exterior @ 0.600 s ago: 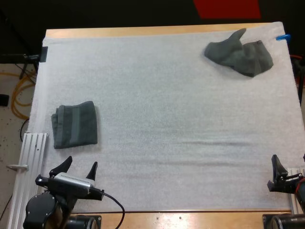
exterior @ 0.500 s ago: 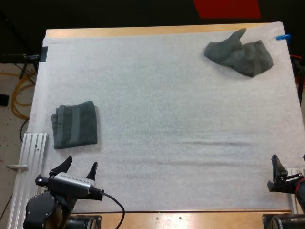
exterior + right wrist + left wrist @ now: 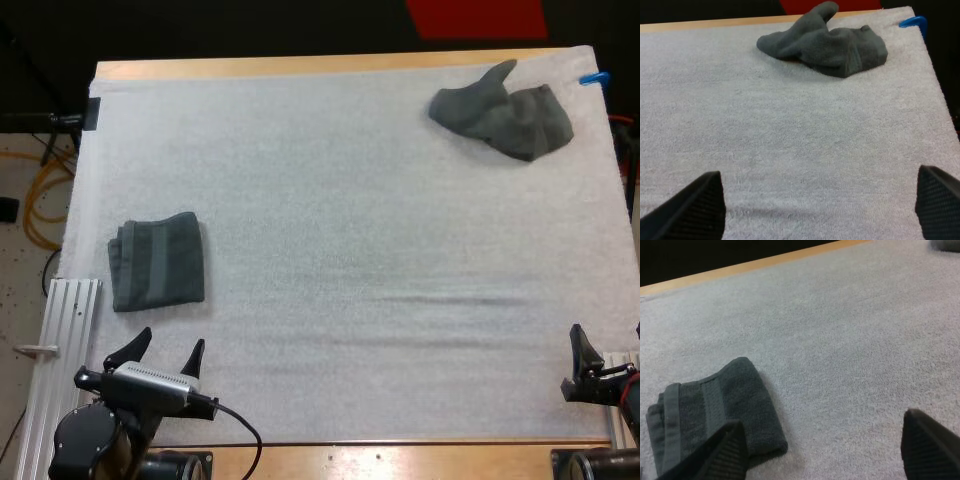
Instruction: Pick towel from pile fold and stack
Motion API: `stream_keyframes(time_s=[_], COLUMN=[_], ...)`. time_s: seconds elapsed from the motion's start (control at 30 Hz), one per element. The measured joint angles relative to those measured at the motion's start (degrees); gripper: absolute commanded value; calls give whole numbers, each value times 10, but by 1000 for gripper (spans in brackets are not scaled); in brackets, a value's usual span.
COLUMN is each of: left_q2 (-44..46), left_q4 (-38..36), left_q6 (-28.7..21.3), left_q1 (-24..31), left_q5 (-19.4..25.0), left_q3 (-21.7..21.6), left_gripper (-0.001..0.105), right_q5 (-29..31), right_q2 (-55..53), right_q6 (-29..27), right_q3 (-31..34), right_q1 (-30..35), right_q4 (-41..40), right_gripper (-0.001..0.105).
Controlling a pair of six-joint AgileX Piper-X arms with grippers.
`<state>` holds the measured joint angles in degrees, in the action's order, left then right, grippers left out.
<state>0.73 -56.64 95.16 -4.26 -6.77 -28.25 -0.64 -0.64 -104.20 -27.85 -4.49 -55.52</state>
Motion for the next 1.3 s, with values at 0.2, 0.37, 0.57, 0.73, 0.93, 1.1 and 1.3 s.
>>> stream_keyframes(time_s=[0.2,0.37,0.57,0.73,0.93,1.1,1.3], left_q2=[0,0,-25,-128,-256,-323,-399], left_q4=[0,-1,2,26,61,81,88], left_q6=[0,0,0,0,-1,-1,-8], left_q1=[0,0,0,0,-16,-90,-148], left_q5=[0,-24,-50,-108,-154,-156,-158], left_q3=[0,-2,-52,-126,-213,-253,-282], left_gripper=[62,62,62,62,62,62,62], right_q5=[0,0,20,51,19,-41,-66], right_q2=[0,0,56,148,291,414,580], right_q6=[0,1,10,11,13,-3,-6], right_q3=[0,-16,-91,-154,-225,-282,-339], right_q1=[0,0,0,0,0,0,0], right_q4=[0,-8,-8,-8,-8,3,57], right_gripper=[75,75,75,75,75,75,75])
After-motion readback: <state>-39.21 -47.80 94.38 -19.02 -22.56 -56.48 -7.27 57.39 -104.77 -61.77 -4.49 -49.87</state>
